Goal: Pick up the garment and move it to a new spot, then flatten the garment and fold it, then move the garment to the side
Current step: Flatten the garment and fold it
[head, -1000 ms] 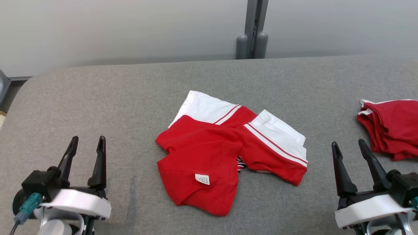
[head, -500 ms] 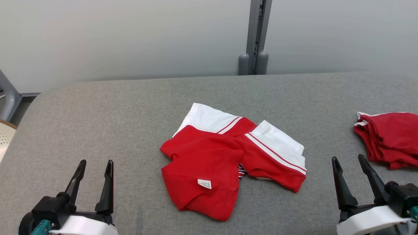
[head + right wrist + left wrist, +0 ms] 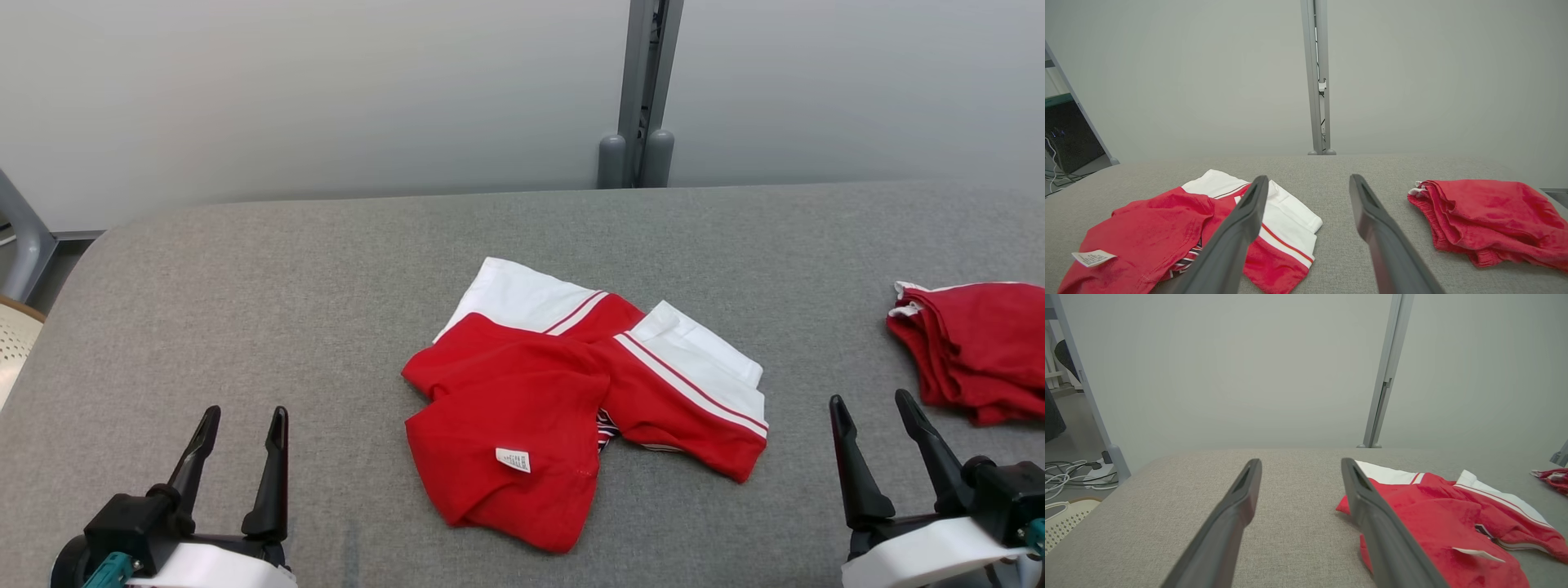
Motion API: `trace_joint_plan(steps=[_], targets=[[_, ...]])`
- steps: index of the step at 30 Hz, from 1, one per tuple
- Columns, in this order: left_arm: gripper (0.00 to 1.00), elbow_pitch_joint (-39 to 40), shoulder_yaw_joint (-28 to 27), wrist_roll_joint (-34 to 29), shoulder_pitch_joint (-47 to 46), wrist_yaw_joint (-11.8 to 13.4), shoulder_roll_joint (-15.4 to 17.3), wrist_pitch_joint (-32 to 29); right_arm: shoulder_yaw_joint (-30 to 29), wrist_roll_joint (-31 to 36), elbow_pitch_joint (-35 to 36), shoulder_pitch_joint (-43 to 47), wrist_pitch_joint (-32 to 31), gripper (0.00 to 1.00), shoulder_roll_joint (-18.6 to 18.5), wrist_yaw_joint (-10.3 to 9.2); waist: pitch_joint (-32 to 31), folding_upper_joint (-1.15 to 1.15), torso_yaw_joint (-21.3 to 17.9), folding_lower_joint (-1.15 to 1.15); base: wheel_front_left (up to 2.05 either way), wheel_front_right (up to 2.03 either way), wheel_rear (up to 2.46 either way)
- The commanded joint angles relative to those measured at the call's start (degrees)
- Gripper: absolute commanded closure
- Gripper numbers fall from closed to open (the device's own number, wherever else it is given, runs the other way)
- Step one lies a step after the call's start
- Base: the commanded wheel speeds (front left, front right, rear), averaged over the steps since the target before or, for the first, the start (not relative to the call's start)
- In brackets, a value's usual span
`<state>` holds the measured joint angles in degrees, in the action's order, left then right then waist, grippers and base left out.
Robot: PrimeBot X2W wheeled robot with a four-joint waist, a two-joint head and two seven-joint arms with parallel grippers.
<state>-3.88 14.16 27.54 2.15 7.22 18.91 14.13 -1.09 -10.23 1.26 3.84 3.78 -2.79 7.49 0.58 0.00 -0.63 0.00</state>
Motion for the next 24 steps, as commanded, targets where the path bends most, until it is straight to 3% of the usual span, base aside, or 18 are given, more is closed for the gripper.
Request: trace_joint_plan(steps=[1,11,24], targets=[[0.0,0.08,-0.02,0.07,0.13,0.31,0.28,-0.01,-0.01,-0.25,0.07,0.12,0.19,0.0,-0.26,0.01,0.07,0.0,0.0,0.0,0.0,0.0,0.0],[0.0,0.34,0.03,-0.12,-1.8,0.4,0.21,0.3,1.51,-0.11,-1.33,-1.69,-0.04,0.0,-0.24,0.01,1.49,0.0,0.21,0.0,0.0,0.0,0.0],[0.0,-0.41,1.04,-0.78,-6.69,-0.89,-0.89,0.62,21.96,-8.15,-15.07,-8.63,-4.21,0.0,-0.32,0.01,6.43,0.0,4.41,0.0,0.0,0.0,0.0]])
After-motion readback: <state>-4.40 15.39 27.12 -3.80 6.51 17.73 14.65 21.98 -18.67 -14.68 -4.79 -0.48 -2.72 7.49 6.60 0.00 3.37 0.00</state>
